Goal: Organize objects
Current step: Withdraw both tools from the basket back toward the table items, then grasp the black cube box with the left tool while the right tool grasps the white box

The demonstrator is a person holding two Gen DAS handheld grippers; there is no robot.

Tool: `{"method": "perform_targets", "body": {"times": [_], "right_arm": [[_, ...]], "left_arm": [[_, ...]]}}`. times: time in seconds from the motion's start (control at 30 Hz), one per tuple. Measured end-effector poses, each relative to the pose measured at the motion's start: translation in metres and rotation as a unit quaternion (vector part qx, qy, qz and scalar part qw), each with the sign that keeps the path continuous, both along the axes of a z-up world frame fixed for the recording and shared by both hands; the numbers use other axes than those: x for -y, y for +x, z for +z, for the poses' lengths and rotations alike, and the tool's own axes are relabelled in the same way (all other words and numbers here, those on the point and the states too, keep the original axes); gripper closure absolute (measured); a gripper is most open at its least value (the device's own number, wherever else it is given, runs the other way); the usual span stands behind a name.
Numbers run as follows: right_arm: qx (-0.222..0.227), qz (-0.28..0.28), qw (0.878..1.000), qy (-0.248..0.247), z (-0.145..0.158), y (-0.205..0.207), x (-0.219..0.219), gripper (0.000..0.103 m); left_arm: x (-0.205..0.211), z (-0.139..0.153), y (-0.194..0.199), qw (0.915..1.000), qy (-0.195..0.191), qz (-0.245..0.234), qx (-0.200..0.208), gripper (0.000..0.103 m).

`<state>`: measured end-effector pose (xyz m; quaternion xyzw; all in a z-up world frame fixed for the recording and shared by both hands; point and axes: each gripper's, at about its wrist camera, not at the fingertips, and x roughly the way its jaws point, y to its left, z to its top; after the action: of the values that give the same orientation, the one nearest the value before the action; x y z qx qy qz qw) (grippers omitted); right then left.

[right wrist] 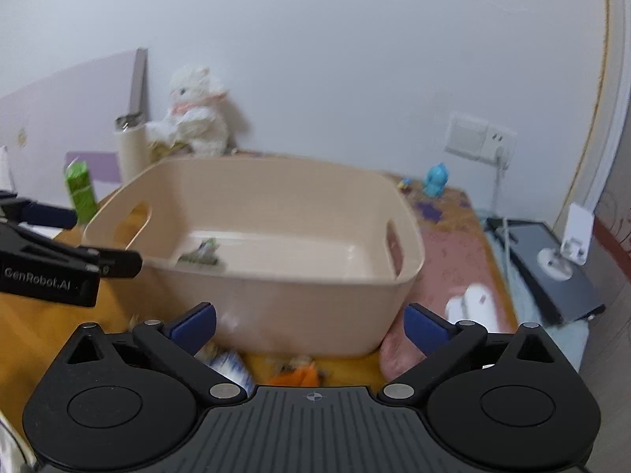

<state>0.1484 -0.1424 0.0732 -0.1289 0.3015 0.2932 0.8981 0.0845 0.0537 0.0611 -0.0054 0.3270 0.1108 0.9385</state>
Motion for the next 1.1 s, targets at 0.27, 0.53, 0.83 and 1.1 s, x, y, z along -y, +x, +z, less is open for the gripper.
{"method": "perform_targets", "body": {"times": [0.27, 0.53, 0.83, 1.1], "right_arm": [[-0.058, 0.001, 0.998, -0.022, -0.037, -0.010, 0.013, 0.000], [-0.102, -0.001, 0.994, -0.048, -0.077, -0.013, 0.015, 0.000], [-0.124, 0.014, 0.991, -0.052, -0.094, -0.007, 0.003, 0.013], [-0.113, 0.028, 0.992, -0.049, -0.089, -0.014, -0.002, 0.057]], "left_arm": [[0.001, -0.037, -0.023, 0.9992, -0.032, -0.008, -0.022, 0.008], [-0.009, -0.075, -0.017, 0.9981, -0.041, -0.003, -0.045, 0.008], [-0.010, -0.099, -0.002, 0.9991, -0.015, -0.023, -0.033, 0.028], [-0.007, -0.100, -0.004, 0.9970, -0.037, -0.059, -0.032, 0.069]]}}
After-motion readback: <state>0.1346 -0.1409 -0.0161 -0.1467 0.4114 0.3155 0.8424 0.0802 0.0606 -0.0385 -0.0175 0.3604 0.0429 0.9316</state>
